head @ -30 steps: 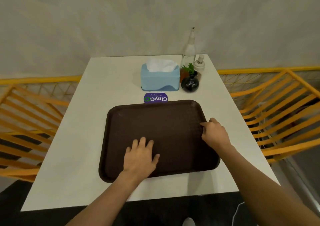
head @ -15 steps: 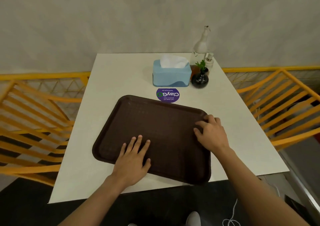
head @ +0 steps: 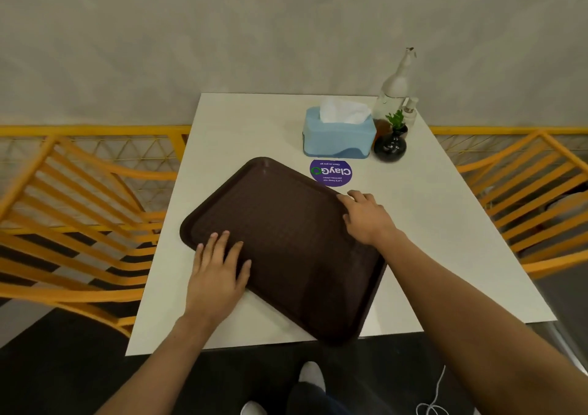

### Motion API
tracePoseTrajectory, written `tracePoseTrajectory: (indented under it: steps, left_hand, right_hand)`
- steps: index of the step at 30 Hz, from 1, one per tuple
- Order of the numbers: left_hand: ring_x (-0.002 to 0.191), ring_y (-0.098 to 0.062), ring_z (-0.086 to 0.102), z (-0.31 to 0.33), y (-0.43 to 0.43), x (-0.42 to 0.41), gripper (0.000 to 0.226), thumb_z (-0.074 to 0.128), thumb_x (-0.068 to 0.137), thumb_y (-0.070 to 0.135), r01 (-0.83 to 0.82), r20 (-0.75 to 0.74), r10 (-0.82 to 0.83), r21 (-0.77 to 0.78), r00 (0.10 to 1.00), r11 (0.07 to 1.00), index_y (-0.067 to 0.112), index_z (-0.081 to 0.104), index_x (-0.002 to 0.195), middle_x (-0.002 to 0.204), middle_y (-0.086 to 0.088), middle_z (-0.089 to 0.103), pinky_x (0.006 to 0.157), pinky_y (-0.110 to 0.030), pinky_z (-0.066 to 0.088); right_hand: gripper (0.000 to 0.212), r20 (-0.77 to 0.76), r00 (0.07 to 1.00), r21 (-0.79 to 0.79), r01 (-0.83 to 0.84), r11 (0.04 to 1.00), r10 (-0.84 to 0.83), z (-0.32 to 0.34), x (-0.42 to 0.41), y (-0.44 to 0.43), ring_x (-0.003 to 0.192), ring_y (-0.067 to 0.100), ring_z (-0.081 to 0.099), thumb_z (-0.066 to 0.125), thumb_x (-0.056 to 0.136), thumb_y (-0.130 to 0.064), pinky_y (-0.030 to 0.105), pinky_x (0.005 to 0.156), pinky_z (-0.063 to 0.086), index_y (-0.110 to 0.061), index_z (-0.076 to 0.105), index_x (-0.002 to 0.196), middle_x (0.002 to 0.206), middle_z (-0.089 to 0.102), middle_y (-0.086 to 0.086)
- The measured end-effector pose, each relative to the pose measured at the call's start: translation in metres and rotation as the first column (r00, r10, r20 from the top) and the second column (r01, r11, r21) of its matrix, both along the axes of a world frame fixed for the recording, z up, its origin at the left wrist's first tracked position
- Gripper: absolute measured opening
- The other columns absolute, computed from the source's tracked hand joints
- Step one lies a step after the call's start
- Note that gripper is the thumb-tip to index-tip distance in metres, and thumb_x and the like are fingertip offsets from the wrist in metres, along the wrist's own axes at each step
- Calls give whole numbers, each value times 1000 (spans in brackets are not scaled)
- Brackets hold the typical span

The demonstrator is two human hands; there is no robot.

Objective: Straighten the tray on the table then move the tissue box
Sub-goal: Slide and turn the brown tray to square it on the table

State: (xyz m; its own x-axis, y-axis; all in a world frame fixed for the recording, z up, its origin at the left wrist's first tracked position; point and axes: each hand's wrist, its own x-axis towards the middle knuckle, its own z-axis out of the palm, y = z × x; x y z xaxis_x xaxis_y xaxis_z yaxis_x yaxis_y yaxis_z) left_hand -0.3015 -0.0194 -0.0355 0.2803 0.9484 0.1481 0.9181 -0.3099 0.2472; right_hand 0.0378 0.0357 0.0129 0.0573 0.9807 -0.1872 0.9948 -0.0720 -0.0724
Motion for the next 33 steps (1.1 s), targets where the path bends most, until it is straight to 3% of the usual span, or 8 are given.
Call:
tracePoseTrajectory:
  steps: [4,7,9,15,17,21,27,33]
  left_hand:
    - [152,-39,20,1,-11,11,85,61,94,47,-283,221,315,-164,923,945,8,22,159,168,-18,12,119,-50,26]
    - [155,-35,11,0,-13,25,96,60,95,48,-298,242,379,-311,893,902,7,5,161,170,-15,-4,122,-42,20]
    - [156,-33,5,-1,-11,29,94,57,97,45,-293,237,374,-316,897,902,5,1,161,170,-14,-8,122,-36,13]
    - [157,-25,-1,-6,9,8,69,40,106,30,-254,148,294,-240,944,937,8,5,161,171,-10,-3,119,-29,19]
    - [157,-22,-1,-6,22,-2,65,37,107,31,-308,115,335,-203,935,929,8,7,161,171,-8,-2,117,-28,25]
    - [157,-23,1,0,48,-15,66,38,107,36,-469,121,499,-212,858,858,7,13,161,170,-9,9,120,-31,13]
    - [152,-27,25,0,59,-18,64,47,103,29,-515,107,554,-262,825,816,12,23,160,165,-9,28,123,-40,21]
    - [147,-26,36,1,81,-46,56,47,104,24,-439,84,457,-176,885,881,12,33,157,160,-7,39,121,-43,30]
  right_hand:
    - [59,26,999,-43,-35,998,36,-6,-2,11,141,33,33,45,101,-29,54,107,38,-25,25,157,160,30,7]
    - [60,11,999,-31,-46,998,47,-9,-4,26,140,33,36,47,102,-31,54,107,39,-24,23,156,160,31,7]
    - [60,-13,998,-37,-60,998,60,-12,-7,36,138,32,39,47,102,-32,53,106,41,-23,23,157,158,34,8]
    - [48,-29,997,40,-63,997,64,-20,-6,61,128,33,50,43,104,-31,50,100,47,-18,38,150,146,49,12]
    - [45,-52,996,54,-73,996,76,-21,-8,65,124,32,54,44,104,-31,49,97,49,-18,43,147,142,54,11]
    - [41,-134,989,66,-49,997,57,-24,-19,65,111,29,63,50,101,-31,42,85,54,-19,49,140,131,63,8]
    - [66,-215,977,10,1,1000,1,-25,-37,61,94,27,67,55,98,-28,41,76,56,-27,23,156,126,64,9]
    - [64,-275,960,-43,49,998,-59,-31,-51,52,94,27,68,54,97,-31,43,81,57,-27,25,154,126,65,7]
